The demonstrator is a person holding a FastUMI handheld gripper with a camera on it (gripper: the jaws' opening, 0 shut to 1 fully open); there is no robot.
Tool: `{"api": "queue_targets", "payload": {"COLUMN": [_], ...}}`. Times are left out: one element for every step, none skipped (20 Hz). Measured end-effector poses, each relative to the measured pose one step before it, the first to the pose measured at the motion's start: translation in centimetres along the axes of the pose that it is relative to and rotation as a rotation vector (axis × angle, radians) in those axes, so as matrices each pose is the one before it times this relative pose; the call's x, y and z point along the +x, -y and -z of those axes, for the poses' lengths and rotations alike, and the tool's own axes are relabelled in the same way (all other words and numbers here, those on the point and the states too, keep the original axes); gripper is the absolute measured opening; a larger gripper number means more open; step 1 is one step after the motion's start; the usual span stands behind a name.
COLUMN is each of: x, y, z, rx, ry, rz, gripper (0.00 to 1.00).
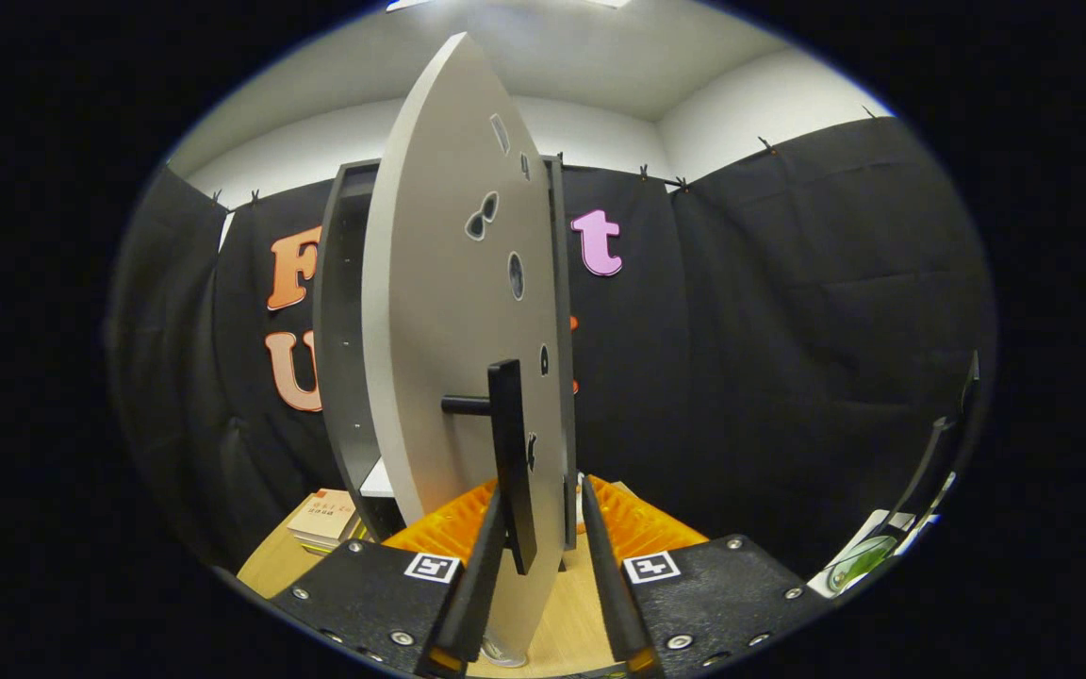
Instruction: Open the shoe cabinet door, grab the shoes and put them into the shoe cabinet, then close the shoe cabinet door.
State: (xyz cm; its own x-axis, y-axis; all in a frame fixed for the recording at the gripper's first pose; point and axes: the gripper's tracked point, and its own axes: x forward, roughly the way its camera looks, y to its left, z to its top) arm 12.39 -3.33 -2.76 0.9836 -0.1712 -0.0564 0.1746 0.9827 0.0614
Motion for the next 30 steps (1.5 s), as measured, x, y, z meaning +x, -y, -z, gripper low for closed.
{"api": "queue_targets", "payload": {"x": [0.094, 0.061, 0.202, 0.116, 0.044, -0.044, 0.068, 0.072, 0.049, -0.025, 0.077, -0.067, 0.022, -0.2, 0.335, -0.147, 0.125, 0.026, 0.03, -0.278, -0.316, -0.253, -0.084, 0.005, -0.016, 0.044, -0.098, -0.045, -0.217, -0.267], "y": [0.504, 0.328, 0.241, 0.25, 0.243, 0.384, 0.3, 0.305, 0.275, 0.326, 0.306, 0.214, -0.052, 0.227, 0.245, 0.056, 0.026, 0.113, 0.196, 0.739, 0.524, 0.5, 0.176, 0.099, 0.297, 0.381, 0.421, 0.181, 0.167, 0.133], "z": [-0.034, -0.023, -0.04, -0.055, 0.042, 0.012, 0.011, -0.037, 0.119, 0.033, 0.134, -0.002, -0.075, -0.11, 0.029, -0.13, -0.005, -0.006, 0.115, 0.034, -0.046, 0.12, -0.011, -0.034, -0.076, 0.003, -0.033, -0.081, 0.005, -0.085], "rx": [-0.00172, -0.00452, -0.00242, -0.00266, -0.00529, -0.00015, 0.00461, 0.0017, -0.00114, -0.00476, -0.00619, -0.00425, -0.00051, -0.00353, -0.00352, -0.00082, 0.00015, 0.00022, -0.00105, -0.00254, -0.00576, -0.00727, -0.00763, -0.00738, -0.0075, -0.00932, -0.00737, -0.00113, 0.00152, 0.00134], "ry": [0.00178, 0.00148, 0.00025, -0.00091, 0.00212, -0.00007, -0.00005, -0.00153, -0.00429, 0.00095, -0.00371, -0.0011, 0.00239, 0.00404, -0.0011, 0.00028, -0.00009, -0.0011, -0.00301, -0.00187, -0.00163, -0.00023, 0.00002, 0.00026, 0.00147, -0.0004, -0.00063, 0.00108, -0.00127, -0.00183], "rz": [-0.00583, -0.00354, 0.00268, 0.00687, 0.0062, 0.00515, 0.00552, 0.00382, 0.00567, 0.00816, 0.0095, 0.00081, -0.00169, 0.00714, 0.00459, 0.00393, 0.00556, 0.00497, 0.00611, 0.00827, 0.00687, 0.00749, 0.00647, 0.00731, 0.01177, 0.0135, 0.01022, 0.00769, 0.00433, 0.00241], "gripper": [0.57, 0.58, 0.61, 0.61, 0.61, 0.61, 0.61, 0.61, 0.61, 0.61, 0.61, 0.61, 0.61, 0.61, 0.6, 0.59, 0.58, 0.58, 0.58, 0.58, 0.58, 0.58, 0.58, 0.58, 0.57, 0.57, 0.57, 0.57, 0.57, 0.57]}}
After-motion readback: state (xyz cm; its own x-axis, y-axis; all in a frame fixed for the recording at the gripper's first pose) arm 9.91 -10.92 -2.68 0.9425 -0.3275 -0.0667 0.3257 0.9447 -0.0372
